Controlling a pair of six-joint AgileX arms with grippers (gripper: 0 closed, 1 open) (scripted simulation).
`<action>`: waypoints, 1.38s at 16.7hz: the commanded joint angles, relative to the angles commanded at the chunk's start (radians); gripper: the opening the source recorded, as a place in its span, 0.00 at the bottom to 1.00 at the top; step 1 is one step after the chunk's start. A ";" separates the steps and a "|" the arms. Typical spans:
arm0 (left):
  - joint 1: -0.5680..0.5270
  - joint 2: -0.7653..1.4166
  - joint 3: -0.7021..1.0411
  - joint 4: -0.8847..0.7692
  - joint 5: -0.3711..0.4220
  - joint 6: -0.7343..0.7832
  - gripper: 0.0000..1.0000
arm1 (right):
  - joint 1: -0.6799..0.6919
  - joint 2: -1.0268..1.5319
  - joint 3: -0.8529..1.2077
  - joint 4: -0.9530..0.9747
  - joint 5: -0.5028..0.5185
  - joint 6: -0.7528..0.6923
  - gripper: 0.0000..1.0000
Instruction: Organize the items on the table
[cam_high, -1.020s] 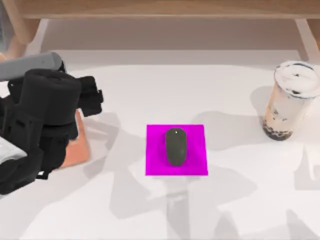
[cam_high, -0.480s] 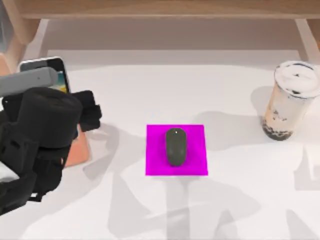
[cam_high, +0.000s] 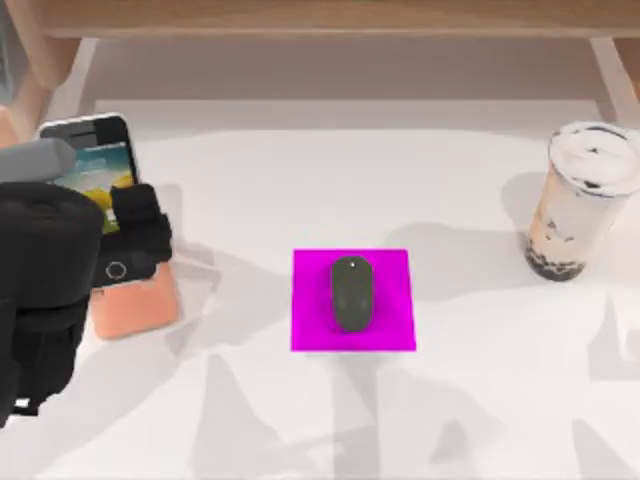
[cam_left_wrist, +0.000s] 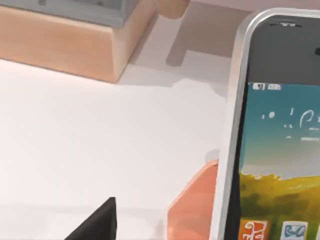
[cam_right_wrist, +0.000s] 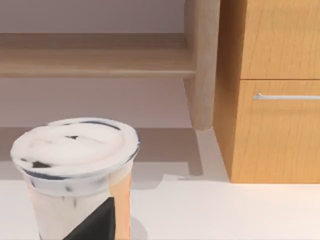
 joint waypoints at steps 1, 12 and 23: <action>0.025 -0.045 -0.022 0.001 0.032 0.020 1.00 | 0.000 0.000 0.000 0.000 0.000 0.000 1.00; 0.426 -0.765 -0.366 0.025 0.526 0.330 1.00 | 0.000 0.000 0.000 0.000 0.000 0.000 1.00; 0.579 -1.030 -0.496 0.036 0.714 0.446 1.00 | 0.000 0.000 0.000 0.000 0.000 0.000 1.00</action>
